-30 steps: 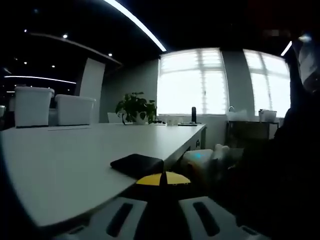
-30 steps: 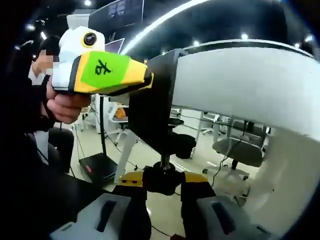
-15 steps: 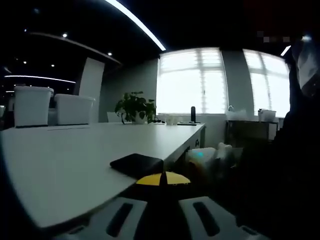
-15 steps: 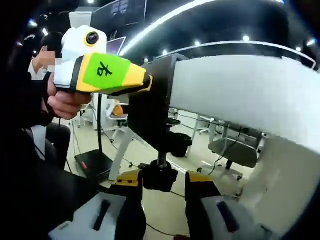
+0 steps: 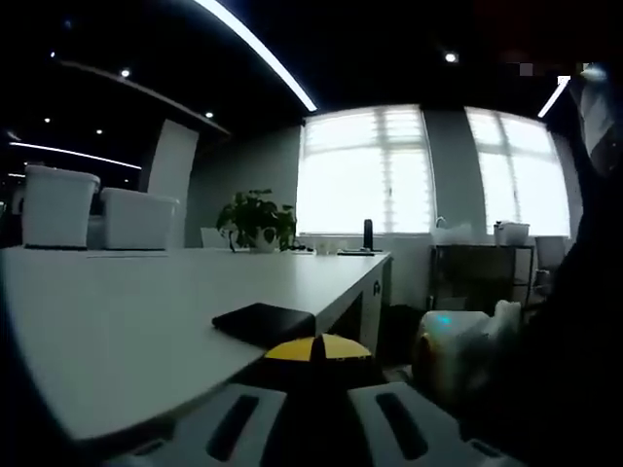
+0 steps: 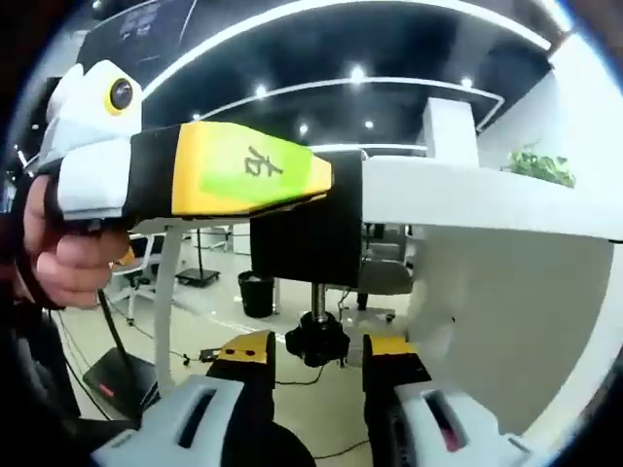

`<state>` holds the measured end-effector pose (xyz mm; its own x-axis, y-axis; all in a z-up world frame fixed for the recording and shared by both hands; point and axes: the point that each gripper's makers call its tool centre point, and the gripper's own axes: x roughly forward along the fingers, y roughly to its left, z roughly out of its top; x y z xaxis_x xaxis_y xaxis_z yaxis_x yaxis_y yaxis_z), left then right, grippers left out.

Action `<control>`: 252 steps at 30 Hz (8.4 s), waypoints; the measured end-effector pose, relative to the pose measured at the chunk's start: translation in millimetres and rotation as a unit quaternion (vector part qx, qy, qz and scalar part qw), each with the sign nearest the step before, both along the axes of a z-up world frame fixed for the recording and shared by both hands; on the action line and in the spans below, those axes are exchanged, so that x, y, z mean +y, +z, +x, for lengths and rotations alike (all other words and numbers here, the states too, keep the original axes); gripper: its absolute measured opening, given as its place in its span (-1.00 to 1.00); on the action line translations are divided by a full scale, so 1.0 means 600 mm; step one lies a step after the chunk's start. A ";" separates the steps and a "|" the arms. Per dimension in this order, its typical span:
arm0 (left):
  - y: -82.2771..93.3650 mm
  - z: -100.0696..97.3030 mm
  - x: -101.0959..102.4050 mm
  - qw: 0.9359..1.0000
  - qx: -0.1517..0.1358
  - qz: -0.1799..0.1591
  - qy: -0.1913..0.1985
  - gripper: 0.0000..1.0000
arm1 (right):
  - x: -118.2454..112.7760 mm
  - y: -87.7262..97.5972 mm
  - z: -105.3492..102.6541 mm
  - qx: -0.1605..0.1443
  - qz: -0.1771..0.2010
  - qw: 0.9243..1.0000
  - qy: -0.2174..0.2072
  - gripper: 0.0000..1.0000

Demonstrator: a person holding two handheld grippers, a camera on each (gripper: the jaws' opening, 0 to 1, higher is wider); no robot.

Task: Clamp the fixed fixture on the desktop, loosen the retaining clip, secure it to the edge of the desk, and tighten the retaining clip.

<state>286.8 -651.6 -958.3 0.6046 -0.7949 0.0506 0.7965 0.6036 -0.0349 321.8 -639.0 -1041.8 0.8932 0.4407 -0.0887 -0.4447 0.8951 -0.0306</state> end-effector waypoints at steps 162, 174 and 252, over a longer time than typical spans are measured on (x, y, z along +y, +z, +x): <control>-0.009 0.000 -0.003 1.000 -0.010 0.002 0.003 -0.99 | 0.003 0.003 -0.010 -0.019 -0.054 0.998 0.003 -0.13; -0.009 0.000 -0.003 1.000 -0.010 0.002 0.005 -0.99 | -0.001 -0.009 0.002 0.000 -0.045 0.999 0.012 -0.57; -0.013 -0.005 0.001 0.999 -0.013 0.033 0.003 -0.99 | 0.024 -0.001 0.010 -0.032 -0.069 0.965 0.251 -0.57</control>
